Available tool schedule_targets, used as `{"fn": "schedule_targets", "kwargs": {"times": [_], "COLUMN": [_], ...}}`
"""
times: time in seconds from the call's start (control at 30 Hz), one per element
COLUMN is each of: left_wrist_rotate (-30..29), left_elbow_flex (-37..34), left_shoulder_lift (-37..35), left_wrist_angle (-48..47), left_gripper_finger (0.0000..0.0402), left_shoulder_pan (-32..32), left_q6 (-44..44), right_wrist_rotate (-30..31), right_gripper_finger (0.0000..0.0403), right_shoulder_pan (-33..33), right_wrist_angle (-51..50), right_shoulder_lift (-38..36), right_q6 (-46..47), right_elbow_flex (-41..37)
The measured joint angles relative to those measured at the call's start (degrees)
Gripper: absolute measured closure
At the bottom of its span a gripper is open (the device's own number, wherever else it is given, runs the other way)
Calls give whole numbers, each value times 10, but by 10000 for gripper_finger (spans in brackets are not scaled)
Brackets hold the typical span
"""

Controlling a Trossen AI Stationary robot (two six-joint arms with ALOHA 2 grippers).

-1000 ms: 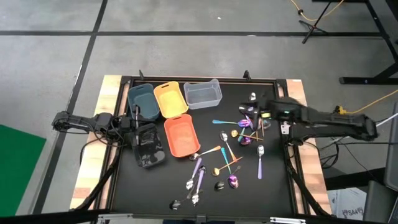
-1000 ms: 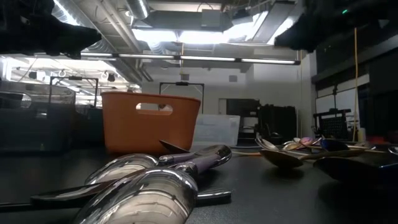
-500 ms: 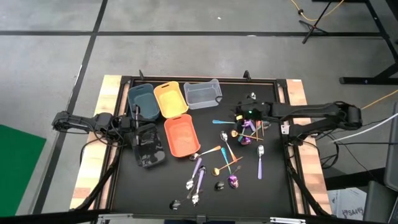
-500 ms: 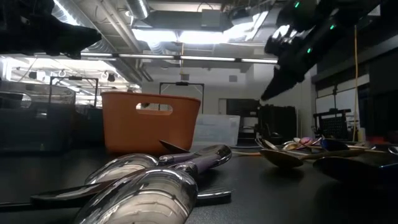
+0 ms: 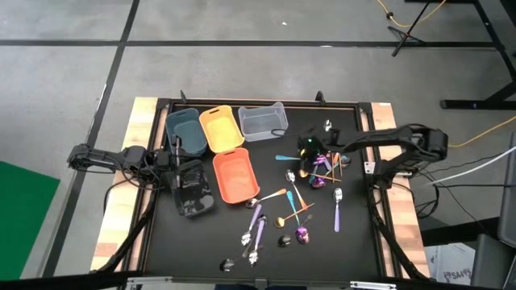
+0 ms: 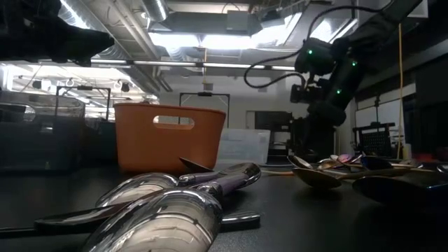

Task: Sort silverware by color (type)
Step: Put the blue spoon into the transparent bin

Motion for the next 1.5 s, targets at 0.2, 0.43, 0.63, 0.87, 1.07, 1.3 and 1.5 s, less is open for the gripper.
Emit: {"fn": "schedule_targets", "kwargs": {"times": [0.2,0.43,0.63,0.87,1.07,1.3,1.5], "left_wrist_rotate": [-1,-1,-1,-38,-43,-44,-44], "left_elbow_flex": [0,0,0,0,0,0,0], "left_shoulder_lift": [0,0,0,0,0,0,0], "left_wrist_angle": [0,0,0,0,0,0,0], "left_gripper_finger": [305,305,305,305,305,305,305], "left_shoulder_pan": [0,0,0,0,0,0,0], "left_q6": [0,0,0,0,0,0,0], "right_wrist_rotate": [-15,-15,-16,-17,-17,-17,-24], "right_gripper_finger": [251,252,293,357,396,399,401], "right_shoulder_pan": [0,0,0,1,1,1,0], "right_wrist_angle": [1,4,4,4,4,3,-14], "right_shoulder_lift": [31,58,61,62,62,61,50], "right_q6": [-2,-2,-2,-1,0,0,0], "right_elbow_flex": [0,1,1,1,1,1,16]}}
